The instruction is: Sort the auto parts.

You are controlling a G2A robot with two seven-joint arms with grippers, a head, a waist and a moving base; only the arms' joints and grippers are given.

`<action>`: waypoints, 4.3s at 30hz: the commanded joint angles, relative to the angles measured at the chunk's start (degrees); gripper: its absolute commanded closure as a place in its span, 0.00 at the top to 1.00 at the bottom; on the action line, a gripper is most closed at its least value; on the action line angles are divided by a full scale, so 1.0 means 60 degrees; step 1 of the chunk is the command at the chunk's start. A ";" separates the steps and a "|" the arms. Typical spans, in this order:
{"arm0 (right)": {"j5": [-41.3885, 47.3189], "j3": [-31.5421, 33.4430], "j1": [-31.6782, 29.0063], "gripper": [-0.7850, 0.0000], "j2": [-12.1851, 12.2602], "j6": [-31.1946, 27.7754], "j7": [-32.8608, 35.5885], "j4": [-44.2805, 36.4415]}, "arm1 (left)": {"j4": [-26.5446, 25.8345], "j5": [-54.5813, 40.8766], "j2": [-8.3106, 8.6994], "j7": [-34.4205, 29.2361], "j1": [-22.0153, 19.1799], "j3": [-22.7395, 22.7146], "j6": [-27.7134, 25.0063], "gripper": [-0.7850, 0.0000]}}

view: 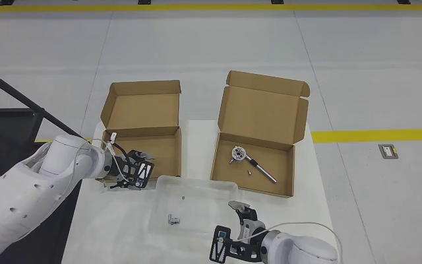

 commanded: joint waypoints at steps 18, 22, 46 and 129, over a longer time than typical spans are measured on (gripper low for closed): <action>0.0000 0.0000 0.0000 1.00 0.0000 0.0000 0.0000 0.0000 | -0.0680 -0.0434 0.0022 -0.0649 0.0226 -0.0309 -0.0137 1.00; 0.0000 0.0000 0.0000 1.00 0.0000 0.0000 0.0000 0.0000 | -0.0680 -0.0434 0.0022 -0.0649 0.0226 -0.0309 -0.0137 1.00; -0.0182 0.0375 -0.0256 1.00 0.0054 0.0256 -0.0932 -0.0285 | -0.0680 -0.0434 0.0022 -0.0649 0.0226 -0.0309 -0.0137 1.00; -0.1082 0.1786 -0.1480 1.00 0.0286 0.0662 -0.2799 -0.1017 | -0.1543 -0.0876 0.0001 -0.0368 0.0289 0.0195 -0.0326 1.00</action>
